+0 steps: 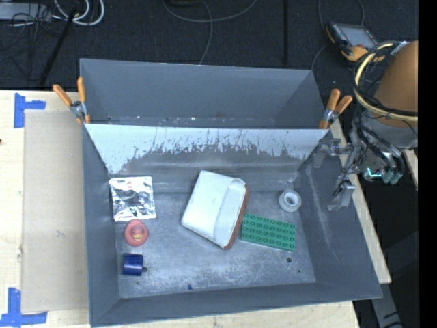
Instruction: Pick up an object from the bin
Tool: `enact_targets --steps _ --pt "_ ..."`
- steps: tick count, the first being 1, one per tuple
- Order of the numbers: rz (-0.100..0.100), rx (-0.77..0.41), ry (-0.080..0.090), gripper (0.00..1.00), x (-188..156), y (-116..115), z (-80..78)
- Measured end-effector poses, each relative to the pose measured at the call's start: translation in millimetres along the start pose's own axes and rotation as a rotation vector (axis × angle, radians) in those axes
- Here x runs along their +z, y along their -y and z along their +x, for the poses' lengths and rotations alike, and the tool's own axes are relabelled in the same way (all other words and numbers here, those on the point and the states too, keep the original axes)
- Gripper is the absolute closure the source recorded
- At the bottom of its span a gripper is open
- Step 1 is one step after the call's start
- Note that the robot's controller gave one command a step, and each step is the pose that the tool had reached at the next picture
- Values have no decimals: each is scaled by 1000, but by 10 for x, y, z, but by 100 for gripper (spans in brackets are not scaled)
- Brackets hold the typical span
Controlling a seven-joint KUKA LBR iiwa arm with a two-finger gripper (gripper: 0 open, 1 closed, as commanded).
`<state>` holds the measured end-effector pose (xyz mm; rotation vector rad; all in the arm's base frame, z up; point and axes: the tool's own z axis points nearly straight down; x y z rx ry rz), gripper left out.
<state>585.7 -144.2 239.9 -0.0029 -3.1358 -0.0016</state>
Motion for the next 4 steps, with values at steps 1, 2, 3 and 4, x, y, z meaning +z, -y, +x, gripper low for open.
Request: enact_targets --steps 1,2,3,4 --pt "-2 -160 -2 0 1327 -175 232" --pt "0 -240 3 0 1721 -492 467" --pt "2 -242 7 100 1696 -486 450" --pt "5 -238 14 100 644 -298 441"
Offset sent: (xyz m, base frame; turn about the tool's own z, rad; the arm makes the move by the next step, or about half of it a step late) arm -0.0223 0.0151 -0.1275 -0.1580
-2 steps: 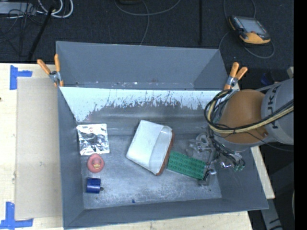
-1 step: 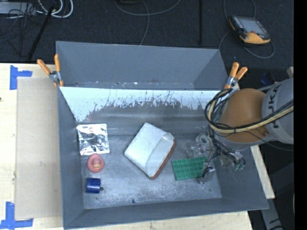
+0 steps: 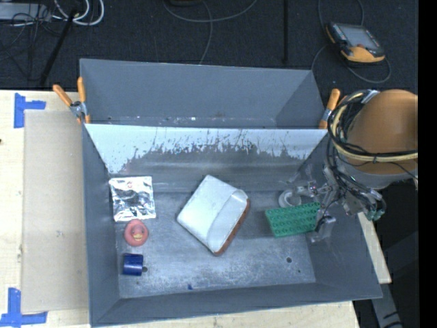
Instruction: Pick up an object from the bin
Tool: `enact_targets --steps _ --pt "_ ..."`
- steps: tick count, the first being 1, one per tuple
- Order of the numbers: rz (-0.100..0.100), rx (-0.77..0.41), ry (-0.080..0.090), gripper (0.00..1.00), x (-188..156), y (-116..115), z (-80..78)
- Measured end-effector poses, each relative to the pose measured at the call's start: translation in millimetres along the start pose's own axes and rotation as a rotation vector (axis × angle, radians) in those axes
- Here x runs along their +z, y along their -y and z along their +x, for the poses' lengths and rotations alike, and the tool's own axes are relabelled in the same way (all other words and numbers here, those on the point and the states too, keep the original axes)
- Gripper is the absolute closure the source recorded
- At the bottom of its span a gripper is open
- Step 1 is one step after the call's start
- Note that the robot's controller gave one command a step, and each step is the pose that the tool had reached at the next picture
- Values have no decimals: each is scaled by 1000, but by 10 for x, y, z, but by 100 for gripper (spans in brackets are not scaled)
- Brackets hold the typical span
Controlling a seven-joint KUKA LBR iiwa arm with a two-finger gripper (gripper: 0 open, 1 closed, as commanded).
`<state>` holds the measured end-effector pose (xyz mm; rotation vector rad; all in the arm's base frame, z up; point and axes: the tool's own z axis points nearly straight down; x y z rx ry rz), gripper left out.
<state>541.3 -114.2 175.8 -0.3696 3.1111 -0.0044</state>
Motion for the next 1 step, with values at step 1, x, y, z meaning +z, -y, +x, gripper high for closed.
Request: enact_targets --steps 1 --pt "0 -32 2 100 -1544 -252 17"
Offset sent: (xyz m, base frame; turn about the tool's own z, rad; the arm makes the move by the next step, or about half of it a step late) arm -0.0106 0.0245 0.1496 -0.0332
